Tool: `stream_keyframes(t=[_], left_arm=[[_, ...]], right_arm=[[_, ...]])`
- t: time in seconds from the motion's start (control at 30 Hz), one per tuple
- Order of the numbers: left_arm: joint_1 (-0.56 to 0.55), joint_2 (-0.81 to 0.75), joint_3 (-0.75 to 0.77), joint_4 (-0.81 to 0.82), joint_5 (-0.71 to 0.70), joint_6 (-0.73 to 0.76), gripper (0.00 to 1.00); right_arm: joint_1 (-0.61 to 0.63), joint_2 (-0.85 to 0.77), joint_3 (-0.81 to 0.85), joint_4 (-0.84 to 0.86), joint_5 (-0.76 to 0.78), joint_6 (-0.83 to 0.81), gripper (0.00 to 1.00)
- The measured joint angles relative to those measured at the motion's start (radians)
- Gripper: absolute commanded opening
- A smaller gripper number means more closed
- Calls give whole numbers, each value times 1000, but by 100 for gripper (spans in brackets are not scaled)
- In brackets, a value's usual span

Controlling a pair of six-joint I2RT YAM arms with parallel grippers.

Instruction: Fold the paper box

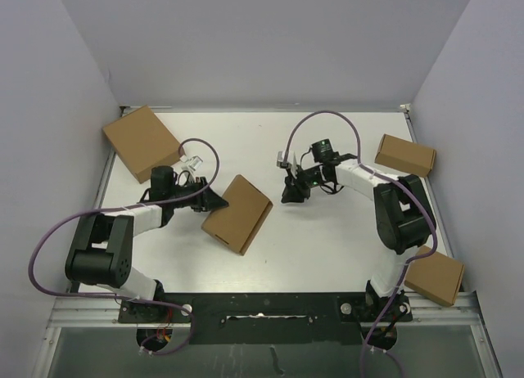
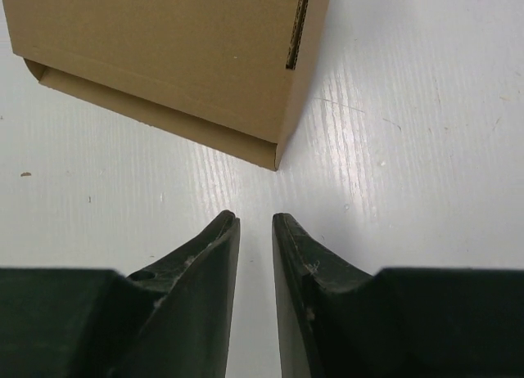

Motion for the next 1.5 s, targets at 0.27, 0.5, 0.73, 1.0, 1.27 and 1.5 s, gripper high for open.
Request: stream_keyframes(t=[0.27, 0.5, 0.73, 1.0, 1.27, 1.5], left_arm=[[-16, -31, 82, -158, -52, 80, 0], [-103, -59, 186, -349, -150, 184, 0], [-217, -62, 311, -546, -302, 288, 0], [-349, -62, 418, -694, -481, 368, 0], [-529, -48, 499, -777, -717, 425, 0], [-673, 8, 548, -756, -913, 441, 0]], right_arm=[[-50, 0, 0, -4, -39, 2, 25], [-68, 0, 0, -3, -48, 9, 25], [-68, 0, 0, -3, -48, 12, 25], [-96, 0, 0, -2, -56, 20, 25], [-203, -32, 0, 4, -79, 41, 25], [-302, -65, 0, 18, -106, 66, 25]])
